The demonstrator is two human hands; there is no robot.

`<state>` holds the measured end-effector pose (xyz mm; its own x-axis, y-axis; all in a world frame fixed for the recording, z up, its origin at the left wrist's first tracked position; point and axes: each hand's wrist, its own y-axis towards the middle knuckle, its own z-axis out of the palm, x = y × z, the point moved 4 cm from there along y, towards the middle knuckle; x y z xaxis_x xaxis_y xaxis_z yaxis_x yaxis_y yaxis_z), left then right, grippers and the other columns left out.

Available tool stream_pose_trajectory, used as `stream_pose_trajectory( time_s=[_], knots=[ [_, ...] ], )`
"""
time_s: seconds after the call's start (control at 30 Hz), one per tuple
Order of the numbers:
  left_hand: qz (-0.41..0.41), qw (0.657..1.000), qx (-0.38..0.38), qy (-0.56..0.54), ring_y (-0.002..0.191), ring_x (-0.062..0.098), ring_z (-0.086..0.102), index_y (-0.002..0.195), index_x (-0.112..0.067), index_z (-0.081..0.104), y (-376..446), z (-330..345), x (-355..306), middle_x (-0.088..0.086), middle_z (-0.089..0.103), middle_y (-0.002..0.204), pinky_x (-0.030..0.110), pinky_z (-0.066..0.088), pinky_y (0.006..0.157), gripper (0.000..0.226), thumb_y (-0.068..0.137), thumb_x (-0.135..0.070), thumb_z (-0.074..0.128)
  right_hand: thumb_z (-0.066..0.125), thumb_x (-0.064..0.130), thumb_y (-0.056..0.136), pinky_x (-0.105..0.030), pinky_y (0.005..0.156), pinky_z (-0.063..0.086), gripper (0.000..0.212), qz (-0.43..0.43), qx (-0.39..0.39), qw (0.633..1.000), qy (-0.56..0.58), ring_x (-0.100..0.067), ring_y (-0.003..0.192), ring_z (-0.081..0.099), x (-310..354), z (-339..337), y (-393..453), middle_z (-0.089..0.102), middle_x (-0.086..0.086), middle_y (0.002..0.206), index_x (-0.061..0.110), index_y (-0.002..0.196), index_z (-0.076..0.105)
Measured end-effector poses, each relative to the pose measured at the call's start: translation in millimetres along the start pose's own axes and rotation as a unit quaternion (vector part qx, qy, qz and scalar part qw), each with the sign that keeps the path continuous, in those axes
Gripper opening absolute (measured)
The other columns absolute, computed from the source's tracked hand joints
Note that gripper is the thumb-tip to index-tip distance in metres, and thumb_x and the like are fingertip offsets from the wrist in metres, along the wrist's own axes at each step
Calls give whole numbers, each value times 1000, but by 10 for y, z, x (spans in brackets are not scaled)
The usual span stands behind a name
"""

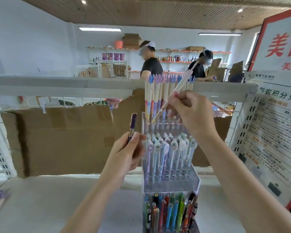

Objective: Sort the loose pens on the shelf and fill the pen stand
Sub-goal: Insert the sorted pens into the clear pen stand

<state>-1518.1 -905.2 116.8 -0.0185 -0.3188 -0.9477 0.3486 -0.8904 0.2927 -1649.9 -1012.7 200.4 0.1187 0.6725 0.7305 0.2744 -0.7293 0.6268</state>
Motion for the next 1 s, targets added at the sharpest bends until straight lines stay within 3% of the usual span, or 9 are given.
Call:
stream_pose_trajectory(
  time_s=[0.1,0.23,0.43,0.53,0.7,0.8,0.9,1.0],
  knots=[
    [1,1000,-11,0,35,7,20,93,-2,59,-24,-35,26,1,47,54,14,17,34,28,99,-20,38,57,21,93,-28,61,55,17,-36,-13,995,-89,-9,59,67,-30,-3,199,70,-4,76,5,90,64],
    [7,1000,-13,-3,36,8,20,90,-4,60,-51,-43,26,2,46,53,15,16,34,28,98,-19,39,54,21,95,-39,66,54,22,-63,18,982,-176,-24,66,66,-136,181,290,69,-11,75,2,90,64],
    [-2,999,-23,-39,35,8,19,87,-3,61,-75,-89,58,2,44,51,18,12,37,31,90,-30,44,51,25,95,-35,71,50,24,-35,75,952,-296,-27,79,62,-279,401,323,68,-10,82,8,92,68],
    [-8,998,-23,-65,33,7,21,82,-3,61,-86,-104,65,3,46,51,15,13,35,36,84,-34,45,50,25,95,-37,72,52,26,-23,63,948,-311,-27,78,63,-326,406,302,69,-9,81,8,93,69],
    [-28,995,-18,-91,34,7,22,76,-3,59,-115,-84,76,5,46,51,18,11,37,39,83,-38,43,55,32,93,-38,73,52,25,-8,54,957,-284,-20,78,63,-344,346,271,69,-4,81,11,96,69],
    [-30,995,-21,-95,35,7,21,74,-2,57,-153,-69,68,4,45,50,19,11,37,42,93,-33,36,60,30,91,-31,63,49,17,-24,37,977,-209,-5,61,54,-241,238,22,61,8,66,15,88,68],
    [-35,996,-10,-84,37,9,19,62,-8,60,-205,-36,112,4,43,48,21,9,40,51,98,-27,29,61,25,90,-16,50,42,13,-3,148,985,-92,-2,48,49,-86,274,-498,64,8,61,22,81,71],
    [-51,997,12,-50,37,9,20,54,-15,55,-285,58,198,-1,43,44,20,11,40,51,97,-26,30,64,28,87,-11,54,39,11,58,220,974,16,0,53,51,-103,362,-943,66,11,67,23,83,73]
  ],
)
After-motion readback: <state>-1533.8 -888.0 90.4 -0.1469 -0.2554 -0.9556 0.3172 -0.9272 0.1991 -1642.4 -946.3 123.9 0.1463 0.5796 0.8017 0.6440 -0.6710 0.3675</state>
